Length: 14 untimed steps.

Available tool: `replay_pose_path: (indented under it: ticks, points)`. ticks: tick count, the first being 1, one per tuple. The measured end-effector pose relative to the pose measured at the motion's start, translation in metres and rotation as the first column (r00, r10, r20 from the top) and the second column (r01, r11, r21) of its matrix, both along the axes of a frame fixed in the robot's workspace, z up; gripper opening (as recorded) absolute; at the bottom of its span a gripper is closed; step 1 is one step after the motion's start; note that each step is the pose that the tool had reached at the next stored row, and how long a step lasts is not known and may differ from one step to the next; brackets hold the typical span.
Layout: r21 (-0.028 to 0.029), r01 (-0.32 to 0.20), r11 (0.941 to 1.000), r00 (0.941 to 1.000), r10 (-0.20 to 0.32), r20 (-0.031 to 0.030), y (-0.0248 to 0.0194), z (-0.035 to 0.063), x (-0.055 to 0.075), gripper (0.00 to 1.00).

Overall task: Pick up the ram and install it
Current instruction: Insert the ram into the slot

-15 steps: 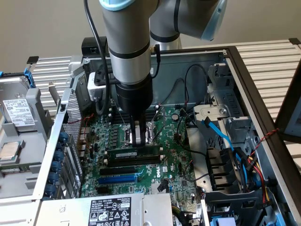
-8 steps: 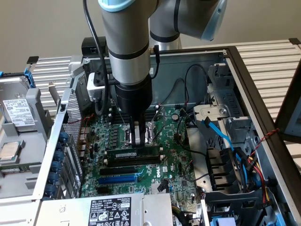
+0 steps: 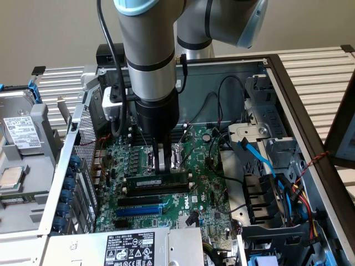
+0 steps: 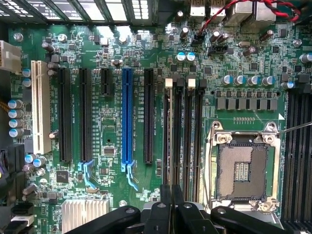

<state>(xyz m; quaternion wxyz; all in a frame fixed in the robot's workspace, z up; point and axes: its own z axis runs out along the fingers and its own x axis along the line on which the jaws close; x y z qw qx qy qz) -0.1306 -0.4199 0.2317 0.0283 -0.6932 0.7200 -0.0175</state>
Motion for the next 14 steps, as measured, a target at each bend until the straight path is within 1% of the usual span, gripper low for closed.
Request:
replay_pose_path:
  ticks: [9, 14]
  points:
    - [-0.0001, 0.0, 1.0, 1.0, 0.0, 0.0002, 0.0, -0.0005, -0.0004, 0.12]
    - [-0.0001, 0.011, 0.9999, 0.9999, -0.011, 0.0006, -0.0005, -0.0005, -0.0002, 0.12]
